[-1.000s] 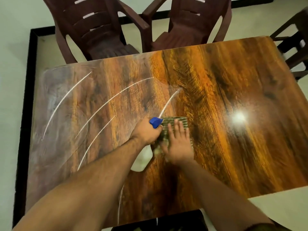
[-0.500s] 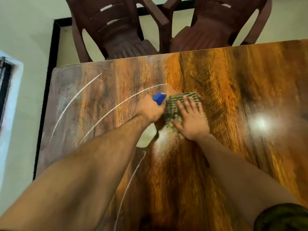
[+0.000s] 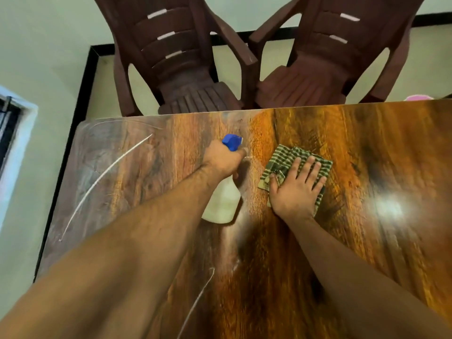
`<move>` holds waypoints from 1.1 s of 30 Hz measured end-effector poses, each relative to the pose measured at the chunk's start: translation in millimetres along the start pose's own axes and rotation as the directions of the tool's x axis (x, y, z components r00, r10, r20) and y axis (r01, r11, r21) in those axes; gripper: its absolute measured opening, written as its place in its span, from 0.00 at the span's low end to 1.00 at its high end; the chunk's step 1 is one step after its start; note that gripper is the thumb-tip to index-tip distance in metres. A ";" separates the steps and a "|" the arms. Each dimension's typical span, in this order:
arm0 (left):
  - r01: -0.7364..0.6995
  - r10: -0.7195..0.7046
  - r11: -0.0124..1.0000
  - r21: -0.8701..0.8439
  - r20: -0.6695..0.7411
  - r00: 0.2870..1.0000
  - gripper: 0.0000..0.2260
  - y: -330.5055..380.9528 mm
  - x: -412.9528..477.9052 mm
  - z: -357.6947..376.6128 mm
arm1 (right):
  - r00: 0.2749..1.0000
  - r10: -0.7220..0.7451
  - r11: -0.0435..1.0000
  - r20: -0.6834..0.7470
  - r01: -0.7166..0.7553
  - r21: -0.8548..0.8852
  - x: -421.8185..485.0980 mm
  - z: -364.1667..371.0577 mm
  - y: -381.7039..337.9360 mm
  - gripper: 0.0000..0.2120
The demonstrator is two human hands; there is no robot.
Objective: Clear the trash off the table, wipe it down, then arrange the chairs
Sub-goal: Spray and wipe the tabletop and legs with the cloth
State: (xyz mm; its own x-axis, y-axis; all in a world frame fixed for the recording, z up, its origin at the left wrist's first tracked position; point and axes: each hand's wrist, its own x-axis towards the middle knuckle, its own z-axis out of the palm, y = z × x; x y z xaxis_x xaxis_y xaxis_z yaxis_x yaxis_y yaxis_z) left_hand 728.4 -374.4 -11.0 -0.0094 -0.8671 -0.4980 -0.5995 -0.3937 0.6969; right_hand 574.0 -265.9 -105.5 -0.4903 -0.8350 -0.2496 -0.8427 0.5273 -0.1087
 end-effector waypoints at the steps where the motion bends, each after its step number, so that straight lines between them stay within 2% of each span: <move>1: -0.011 0.011 1.000 -0.019 -0.014 1.000 0.12 2.7 5.4 -3.2 | 0.999 -0.040 0.999 -0.007 0.040 -0.006 9.6 -2.2 -0.6 0.41; 5: -0.047 0.043 0.998 -0.040 -0.080 0.996 0.09 5.9 20.7 -12.4 | 0.994 -0.112 0.993 0.011 0.112 0.022 68.4 -14.7 -8.8 0.40; 9: -0.046 0.045 0.993 -0.108 -0.012 0.999 0.08 0.3 26.3 -25.9 | 0.999 0.001 0.998 0.049 -0.003 0.059 132.6 -32.3 -40.3 0.39; 11: -0.061 0.058 0.994 -0.086 -0.036 0.998 0.08 -5.0 27.4 -32.2 | 0.997 0.027 0.998 0.075 -0.032 0.062 153.2 -39.8 -62.9 0.38; 12: -0.058 0.054 0.995 -0.078 -0.046 0.997 0.07 -8.4 26.8 -34.1 | 0.996 -0.014 0.999 0.087 0.011 0.040 157.3 -40.4 -75.1 0.37; 14: -0.021 0.016 0.995 -0.094 -0.054 0.998 0.06 -12.5 26.7 -39.4 | 0.974 -0.205 0.978 0.099 0.208 -0.014 156.9 -39.3 -105.2 0.34; 17: 0.000 -0.009 0.991 -0.135 -0.069 0.998 0.11 -12.6 23.6 -45.7 | 0.855 -0.503 0.856 0.125 0.513 -0.066 129.1 -29.5 -138.5 0.33; 20: -0.025 0.018 0.997 -0.075 -0.081 0.997 0.12 -5.1 20.2 -48.3 | 0.621 -0.757 0.616 0.204 0.782 -0.097 91.1 -20.4 -127.2 0.34; 22: -0.015 0.009 0.995 -0.097 -0.065 0.998 0.11 -1.1 19.6 -49.5 | 0.505 -0.834 0.500 0.221 0.862 -0.085 86.5 -22.8 -97.3 0.34; 23: -0.007 0.001 0.993 -0.120 -0.048 0.999 0.10 -1.1 18.2 -50.6 | 0.498 -0.837 0.490 0.227 0.867 -0.092 91.9 -26.5 -82.0 0.34; 24: -0.005 0.002 0.991 -0.131 -0.026 1.000 0.10 -0.7 16.3 -51.0 | 0.541 -0.810 0.529 0.226 0.840 -0.117 100.7 -29.6 -68.1 0.35; 25: -0.004 0.004 0.991 -0.132 -0.007 1.000 0.10 -2.0 14.0 -51.7 | 0.637 -0.742 0.620 0.208 0.770 -0.149 110.2 -32.4 -58.3 0.35; 27: -0.002 0.002 0.992 -0.124 0.003 1.000 0.09 -6.7 8.6 -52.4 | 0.872 -0.475 0.864 0.113 0.487 -0.125 123.4 -35.9 -56.0 0.36; 28: 0.006 -0.006 0.993 -0.117 0.000 1.000 0.09 -11.5 4.5 -53.0 | 0.942 -0.327 0.940 0.074 0.333 -0.080 122.0 -34.5 -63.9 0.36; 29: 0.008 -0.009 0.995 -0.101 -0.009 1.000 0.09 -16.5 2.2 -52.5 | 0.969 -0.243 0.968 0.049 0.245 -0.046 116.2 -32.2 -76.7 0.36; 30: 0.014 -0.016 0.996 -0.083 -0.018 1.000 0.09 -21.4 -0.8 -51.2 | 0.971 -0.236 0.970 0.042 0.238 -0.044 105.5 -27.6 -90.2 0.36; 31: 0.020 -0.022 0.998 -0.061 -0.027 0.999 0.09 -26.8 -7.4 -49.6 | 0.953 -0.297 0.952 0.055 0.300 -0.056 87.5 -21.1 -100.7 0.35; 33: 0.007 -0.008 1.000 -0.019 -0.028 1.000 0.08 -34.7 -23.2 -44.6 | 0.847 -0.521 0.845 0.108 0.530 -0.074 39.8 -8.0 -110.3 0.35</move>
State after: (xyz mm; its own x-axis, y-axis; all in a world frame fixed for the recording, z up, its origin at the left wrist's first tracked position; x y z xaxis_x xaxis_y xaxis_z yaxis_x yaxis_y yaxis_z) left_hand 785.1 -354.3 -0.6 0.0181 -0.8724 -0.4885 -0.5840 -0.4058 0.7030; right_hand 645.7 -358.5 -95.8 0.0482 -0.9647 -0.2590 -0.9882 -0.0084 -0.1528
